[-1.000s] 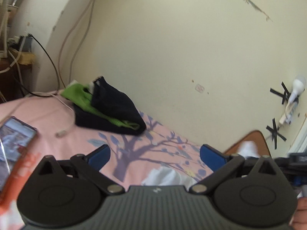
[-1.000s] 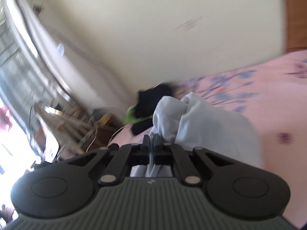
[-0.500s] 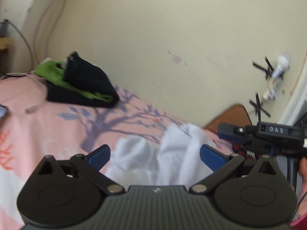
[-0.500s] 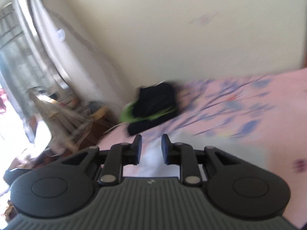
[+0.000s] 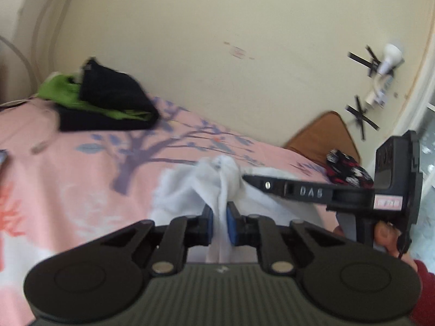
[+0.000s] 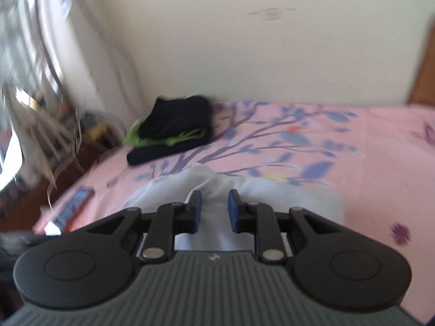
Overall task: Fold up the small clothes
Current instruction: 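Grasp the shirt with the left gripper while the right gripper holds it up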
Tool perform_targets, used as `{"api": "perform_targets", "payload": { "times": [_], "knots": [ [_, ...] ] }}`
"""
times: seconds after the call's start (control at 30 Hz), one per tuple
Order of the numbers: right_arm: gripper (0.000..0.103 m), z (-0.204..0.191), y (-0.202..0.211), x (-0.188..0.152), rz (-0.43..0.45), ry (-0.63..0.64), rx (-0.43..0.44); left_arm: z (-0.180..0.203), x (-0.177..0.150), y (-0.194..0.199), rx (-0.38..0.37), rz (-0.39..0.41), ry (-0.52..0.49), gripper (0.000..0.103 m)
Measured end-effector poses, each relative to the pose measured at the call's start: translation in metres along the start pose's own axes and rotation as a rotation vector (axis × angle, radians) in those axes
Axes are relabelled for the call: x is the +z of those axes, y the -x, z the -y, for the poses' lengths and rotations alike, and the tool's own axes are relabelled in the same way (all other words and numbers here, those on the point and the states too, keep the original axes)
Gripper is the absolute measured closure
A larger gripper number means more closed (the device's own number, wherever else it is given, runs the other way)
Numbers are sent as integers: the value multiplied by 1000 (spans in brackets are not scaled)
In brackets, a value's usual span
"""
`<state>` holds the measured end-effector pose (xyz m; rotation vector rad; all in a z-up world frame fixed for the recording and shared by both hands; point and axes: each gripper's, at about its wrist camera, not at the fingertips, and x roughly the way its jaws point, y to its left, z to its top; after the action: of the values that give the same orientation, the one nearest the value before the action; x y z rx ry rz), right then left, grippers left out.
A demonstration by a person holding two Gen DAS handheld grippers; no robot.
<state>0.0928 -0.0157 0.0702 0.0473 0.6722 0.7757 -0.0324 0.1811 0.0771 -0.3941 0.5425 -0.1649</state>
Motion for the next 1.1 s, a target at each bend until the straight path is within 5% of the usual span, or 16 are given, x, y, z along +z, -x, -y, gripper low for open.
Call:
{"api": "perform_targets", "payload": {
  "times": [0.07, 0.17, 0.27, 0.37, 0.4, 0.43, 0.5, 0.6, 0.7, 0.87, 0.97, 1.03, 1.1],
  "knots": [
    [85, -13, -23, -5, -71, 38, 21, -14, -6, -1, 59, -18, 36, 92],
    [85, -35, -36, -11, -34, 175, -39, -22, -19, -16, 104, -75, 58, 92],
    [85, -24, -34, -12, -15, 184, -2, -7, -21, -17, 151, -62, -24, 87],
    [86, 1, -17, -9, -10, 81, 83, -2, -9, -10, 157, -54, -41, 46],
    [83, 10, -6, -8, 2, 26, 124, -1, -5, -7, 164, -39, -38, 15],
    [79, 17, 5, -7, 29, -24, 166, -1, -1, -4, 173, -18, -37, 1],
    [53, 33, 34, -12, 118, -98, 199, 2, 7, -2, 189, 5, -50, 0],
    [45, 50, 64, -29, 185, -166, 128, 6, 18, -19, 184, -53, -85, 0],
    [37, 64, 73, -49, 161, -221, 69, 7, 20, -43, 143, -149, -102, 0],
    [35, 77, 58, -65, 58, -279, 79, -9, 8, -70, 2, -295, -2, 0],
    [33, 81, 36, -64, 1, -337, 165, -6, 2, -66, -6, -249, -8, 1],
    [36, 70, 30, -55, -2, -293, 122, -3, -1, -64, -28, -227, 1, 2],
    [63, 57, 30, -50, 18, -245, 67, 6, -1, -68, -86, -239, 19, 11]
  ]
}}
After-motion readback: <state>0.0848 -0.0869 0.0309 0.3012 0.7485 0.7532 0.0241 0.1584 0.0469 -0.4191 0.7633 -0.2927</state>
